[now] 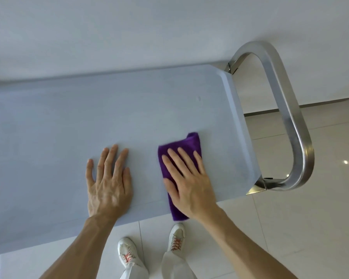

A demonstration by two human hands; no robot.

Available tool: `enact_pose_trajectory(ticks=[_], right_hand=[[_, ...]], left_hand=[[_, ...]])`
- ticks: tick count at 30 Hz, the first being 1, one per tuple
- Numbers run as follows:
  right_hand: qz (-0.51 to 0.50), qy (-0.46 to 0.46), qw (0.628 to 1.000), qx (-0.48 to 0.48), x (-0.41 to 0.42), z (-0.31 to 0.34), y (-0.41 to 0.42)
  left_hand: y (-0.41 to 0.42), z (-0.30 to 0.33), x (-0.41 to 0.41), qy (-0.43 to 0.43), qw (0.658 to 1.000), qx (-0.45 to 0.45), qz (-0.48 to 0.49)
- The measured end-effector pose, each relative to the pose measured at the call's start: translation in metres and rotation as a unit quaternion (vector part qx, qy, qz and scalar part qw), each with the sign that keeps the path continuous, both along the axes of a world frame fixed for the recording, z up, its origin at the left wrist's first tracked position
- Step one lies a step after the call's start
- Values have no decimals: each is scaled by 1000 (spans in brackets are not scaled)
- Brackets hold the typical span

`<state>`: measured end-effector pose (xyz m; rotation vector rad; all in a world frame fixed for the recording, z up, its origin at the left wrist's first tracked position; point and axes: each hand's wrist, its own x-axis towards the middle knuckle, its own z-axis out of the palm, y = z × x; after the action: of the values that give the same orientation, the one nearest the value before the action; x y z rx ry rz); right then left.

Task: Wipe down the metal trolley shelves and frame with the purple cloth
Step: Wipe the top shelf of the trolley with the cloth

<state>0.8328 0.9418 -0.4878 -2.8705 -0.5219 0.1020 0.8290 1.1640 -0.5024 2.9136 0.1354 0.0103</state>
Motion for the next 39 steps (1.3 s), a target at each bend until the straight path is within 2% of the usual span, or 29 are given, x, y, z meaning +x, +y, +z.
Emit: enact_pose_trajectory(ticks=[2, 8, 14, 18, 21, 23, 27, 30, 34, 39], right_hand=[[3, -4, 1000, -1, -10, 1, -33], [-125, 11, 987, -97, 16, 11, -117], [-163, 2, 980, -110, 24, 7, -112], [-165, -5, 980, -108, 24, 7, -113], [-165, -4, 980, -109, 25, 6, -113], [-167, -3, 980, -110, 25, 6, -113], [-167, 2, 980, -113, 26, 5, -115], [-158, 0, 981, -116, 29, 1, -118], [-151, -20, 982, -114, 61, 0, -123], [-206, -35, 972, -107, 135, -2, -105]], left_hand=[[-1, 1, 0, 0, 1000, -3, -1], [-2, 2, 0, -8, 1000, -11, 6], [-4, 5, 1, -20, 1000, -3, -3], [-12, 15, 14, -60, 998, -1, -6], [-23, 27, 59, -78, 993, -26, -79], [-31, 33, 95, -46, 994, -30, -97], [-41, 16, 123, 53, 998, -30, -30], [-44, 0, 117, 39, 999, 8, -28], [-43, -7, 119, 20, 999, 17, -23], [-42, -7, 119, 21, 999, 25, -30]])
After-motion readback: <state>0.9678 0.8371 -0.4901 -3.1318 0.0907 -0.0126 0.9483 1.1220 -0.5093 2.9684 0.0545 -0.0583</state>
